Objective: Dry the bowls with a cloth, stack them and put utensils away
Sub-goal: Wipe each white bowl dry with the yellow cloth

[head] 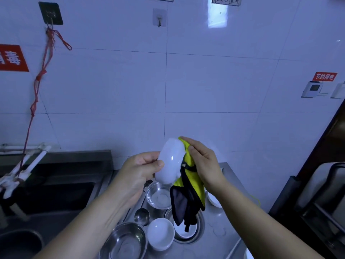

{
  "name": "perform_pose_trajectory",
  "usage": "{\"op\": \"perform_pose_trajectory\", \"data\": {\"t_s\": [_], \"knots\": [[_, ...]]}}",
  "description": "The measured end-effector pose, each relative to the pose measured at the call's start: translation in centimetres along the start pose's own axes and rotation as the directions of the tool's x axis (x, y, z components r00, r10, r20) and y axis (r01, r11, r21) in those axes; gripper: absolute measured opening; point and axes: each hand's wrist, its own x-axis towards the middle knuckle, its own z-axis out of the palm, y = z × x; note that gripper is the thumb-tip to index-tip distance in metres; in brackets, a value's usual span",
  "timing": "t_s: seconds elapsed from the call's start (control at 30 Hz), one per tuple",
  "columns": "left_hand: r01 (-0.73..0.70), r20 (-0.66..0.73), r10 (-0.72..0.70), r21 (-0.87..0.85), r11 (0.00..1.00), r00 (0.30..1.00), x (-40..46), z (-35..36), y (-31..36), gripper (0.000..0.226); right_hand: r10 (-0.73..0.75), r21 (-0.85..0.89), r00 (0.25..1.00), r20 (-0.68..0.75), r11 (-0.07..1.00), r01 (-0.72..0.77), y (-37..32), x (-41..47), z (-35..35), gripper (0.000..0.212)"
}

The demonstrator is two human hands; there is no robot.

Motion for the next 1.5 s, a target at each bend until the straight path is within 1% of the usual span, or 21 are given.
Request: {"op": "perform_pose_trajectory", "data": {"t_s": [0.03,0.1,0.17,0.23,0.27,0.33,0.4,0.47,0.53,0.63,0.7,0.83,0.93,0.97,1.0,1.1,1.2,1.27,1.37,1.43,1.5], "knots": [[-0.011,-0.004,0.010,-0.035,0.999,1.000,0.2,-0.1,0.1,0.021,0.028,-0.015,0.999,-0.021,0.999,-0.029,0.2,0.0,-0.2,0.031],[-0.030,-0.016,0.029,-0.072,0.997,0.999,0.5,-0.4,0.3,0.021,0.028,-0.088,0.997,-0.076,0.995,-0.035,0.5,-0.3,-0.1,0.029],[-0.025,-0.053,0.020,-0.084,0.996,0.998,0.8,-0.6,0.0,0.024,-0.016,-0.091,0.985,-0.174,0.996,0.000,-0.1,-0.5,0.2,0.027],[-0.012,-0.072,0.005,-0.093,0.996,0.997,1.0,-0.6,-0.3,0.018,-0.114,-0.100,0.963,-0.244,0.991,0.092,-0.8,-0.7,1.0,0.027],[-0.015,-0.077,0.007,-0.100,0.995,0.997,1.1,-0.5,-0.4,0.019,-0.195,-0.156,0.952,-0.237,0.975,0.161,-1.0,-1.0,1.6,0.026],[-0.011,-0.104,-0.005,-0.147,0.989,0.995,1.4,-0.4,-0.4,0.024,-0.346,-0.278,0.922,-0.172,0.915,0.291,-0.6,-1.9,2.6,0.021],[-0.017,-0.157,-0.017,-0.212,0.977,0.987,1.6,-0.7,-0.2,0.016,-0.430,-0.329,0.899,-0.086,0.864,0.382,0.8,-2.7,2.9,0.023],[-0.010,-0.162,-0.026,-0.216,0.976,0.986,1.5,-0.8,0.2,0.018,-0.467,-0.356,0.884,-0.024,0.830,0.429,1.8,-3.1,2.2,0.025],[0.000,-0.129,-0.026,-0.196,0.981,0.991,1.3,-0.9,0.2,0.020,-0.464,-0.391,0.886,-0.023,0.819,0.419,2.1,-2.7,1.4,0.025],[0.021,-0.083,-0.039,-0.210,0.977,0.996,1.2,-0.7,0.3,0.018,-0.417,-0.425,0.901,-0.117,0.841,0.334,1.1,-1.2,0.9,0.024],[0.023,-0.070,-0.039,-0.209,0.978,0.997,1.3,-0.6,0.4,0.018,-0.405,-0.427,0.903,-0.147,0.849,0.311,0.1,-0.6,1.4,0.024],[0.016,-0.120,-0.038,-0.178,0.984,0.992,1.5,-0.8,0.7,0.020,-0.405,-0.351,0.909,-0.103,0.869,0.348,-0.3,-1.8,2.8,0.028],[0.022,-0.165,-0.047,-0.149,0.989,0.985,1.4,-1.6,0.6,0.019,-0.371,-0.382,0.927,0.056,0.850,0.363,-0.6,-2.2,2.1,0.026],[0.026,-0.173,-0.050,-0.137,0.990,0.984,1.4,-1.8,0.5,0.018,-0.350,-0.391,0.933,0.088,0.849,0.355,-1.1,-2.0,1.8,0.025],[0.029,-0.171,-0.050,-0.123,0.992,0.984,1.3,-1.9,0.4,0.018,-0.331,-0.385,0.940,0.077,0.860,0.335,-1.8,-1.5,1.6,0.023],[0.020,-0.140,-0.032,-0.085,0.996,0.990,1.2,-1.2,0.2,0.019,-0.333,-0.374,0.941,-0.051,0.880,0.291,-3.9,0.3,1.7,0.023],[-0.006,-0.134,-0.010,-0.114,0.993,0.991,1.2,-0.3,0.5,0.019,-0.335,-0.459,0.942,-0.021,0.840,0.289,-3.9,0.7,2.9,0.030],[-0.004,-0.168,-0.031,-0.203,0.979,0.985,1.4,0.0,0.9,0.016,-0.429,-0.519,0.903,0.025,0.766,0.379,-2.8,-0.3,3.7,0.035],[0.009,-0.197,-0.086,-0.364,0.932,0.977,1.7,0.2,1.6,0.016,-0.622,-0.599,0.773,0.126,0.574,0.559,-0.2,-2.2,4.7,0.037],[0.015,-0.182,-0.114,-0.470,0.883,0.977,1.9,0.5,2.0,0.019,-0.705,-0.632,0.698,0.128,0.484,0.605,1.3,-2.7,4.9,0.042],[0.030,-0.170,-0.151,-0.563,0.826,0.974,1.8,0.9,2.1,0.018,-0.758,-0.652,0.646,0.096,0.443,0.616,1.8,-2.4,4.6,0.039]]}}
